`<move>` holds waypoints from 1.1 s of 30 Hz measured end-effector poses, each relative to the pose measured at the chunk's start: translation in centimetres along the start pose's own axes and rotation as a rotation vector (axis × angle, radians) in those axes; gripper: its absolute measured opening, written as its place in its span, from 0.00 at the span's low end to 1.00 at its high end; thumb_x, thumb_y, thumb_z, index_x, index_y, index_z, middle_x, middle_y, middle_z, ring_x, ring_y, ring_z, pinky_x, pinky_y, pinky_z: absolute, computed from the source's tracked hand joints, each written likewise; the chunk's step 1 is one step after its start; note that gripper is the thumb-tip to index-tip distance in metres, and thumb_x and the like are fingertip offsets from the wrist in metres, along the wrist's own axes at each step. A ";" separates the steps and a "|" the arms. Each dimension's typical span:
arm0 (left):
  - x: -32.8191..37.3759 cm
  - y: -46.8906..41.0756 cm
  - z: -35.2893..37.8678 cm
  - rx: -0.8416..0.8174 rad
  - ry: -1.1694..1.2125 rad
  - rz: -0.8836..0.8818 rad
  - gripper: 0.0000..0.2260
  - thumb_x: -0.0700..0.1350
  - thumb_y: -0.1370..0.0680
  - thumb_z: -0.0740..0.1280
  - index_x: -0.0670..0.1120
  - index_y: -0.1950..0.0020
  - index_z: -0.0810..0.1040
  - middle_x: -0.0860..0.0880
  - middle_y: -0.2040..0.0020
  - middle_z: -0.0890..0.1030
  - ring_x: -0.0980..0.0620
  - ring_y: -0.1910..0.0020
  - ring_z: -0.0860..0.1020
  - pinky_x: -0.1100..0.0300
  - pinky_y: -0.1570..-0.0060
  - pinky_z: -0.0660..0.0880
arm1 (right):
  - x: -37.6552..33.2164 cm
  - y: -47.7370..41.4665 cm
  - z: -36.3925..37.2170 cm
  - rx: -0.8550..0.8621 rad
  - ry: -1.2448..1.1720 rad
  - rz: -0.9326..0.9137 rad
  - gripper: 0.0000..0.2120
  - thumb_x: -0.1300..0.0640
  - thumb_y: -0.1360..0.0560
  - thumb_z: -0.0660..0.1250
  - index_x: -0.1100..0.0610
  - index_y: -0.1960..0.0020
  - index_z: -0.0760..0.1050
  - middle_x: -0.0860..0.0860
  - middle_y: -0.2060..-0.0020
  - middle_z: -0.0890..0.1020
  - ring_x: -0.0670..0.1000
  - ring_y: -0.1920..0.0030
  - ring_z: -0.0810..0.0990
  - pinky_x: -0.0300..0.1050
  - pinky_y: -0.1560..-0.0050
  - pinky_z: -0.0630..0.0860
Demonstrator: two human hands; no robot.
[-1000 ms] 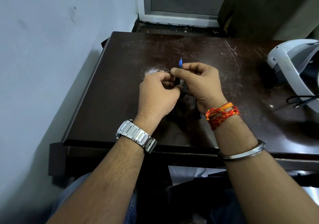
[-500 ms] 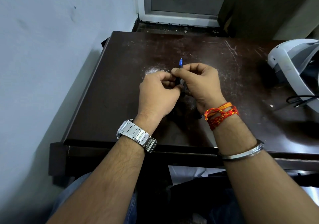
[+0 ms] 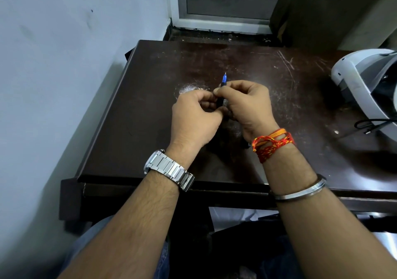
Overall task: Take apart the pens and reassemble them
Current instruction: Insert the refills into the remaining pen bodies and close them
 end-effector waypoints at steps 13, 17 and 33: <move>-0.1 0.0 -0.2 0.017 -0.035 -0.024 0.05 0.45 0.31 0.79 0.51 0.58 0.86 0.56 0.67 0.84 0.65 0.67 0.82 0.67 0.63 0.80 | 0.5 -0.2 -0.3 0.019 -0.018 0.042 0.05 0.60 0.34 0.79 0.56 0.66 0.83 0.52 0.69 0.85 0.51 0.69 0.82 0.44 0.69 0.78; 0.0 0.0 -0.2 0.017 -0.057 -0.017 0.05 0.45 0.31 0.79 0.50 0.57 0.86 0.56 0.67 0.84 0.65 0.66 0.82 0.70 0.65 0.78 | 0.3 -0.3 -0.5 0.015 -0.002 0.012 0.07 0.58 0.34 0.80 0.55 0.66 0.83 0.51 0.70 0.85 0.49 0.71 0.81 0.43 0.70 0.77; -0.7 0.0 -0.6 0.061 -0.004 -0.081 0.08 0.45 0.32 0.80 0.53 0.58 0.84 0.58 0.69 0.82 0.68 0.69 0.80 0.74 0.68 0.75 | 0.3 -0.7 -1.7 0.169 0.950 -0.141 0.13 0.51 0.32 0.76 0.61 0.60 0.79 0.57 0.62 0.81 0.60 0.58 0.82 0.43 0.61 0.74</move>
Point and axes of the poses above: each hand's wrist, its own y-axis away from the middle knuckle, its own z-axis out of the palm, x = y × z, the point moved 7 cm from there along -y, towards the middle knuckle
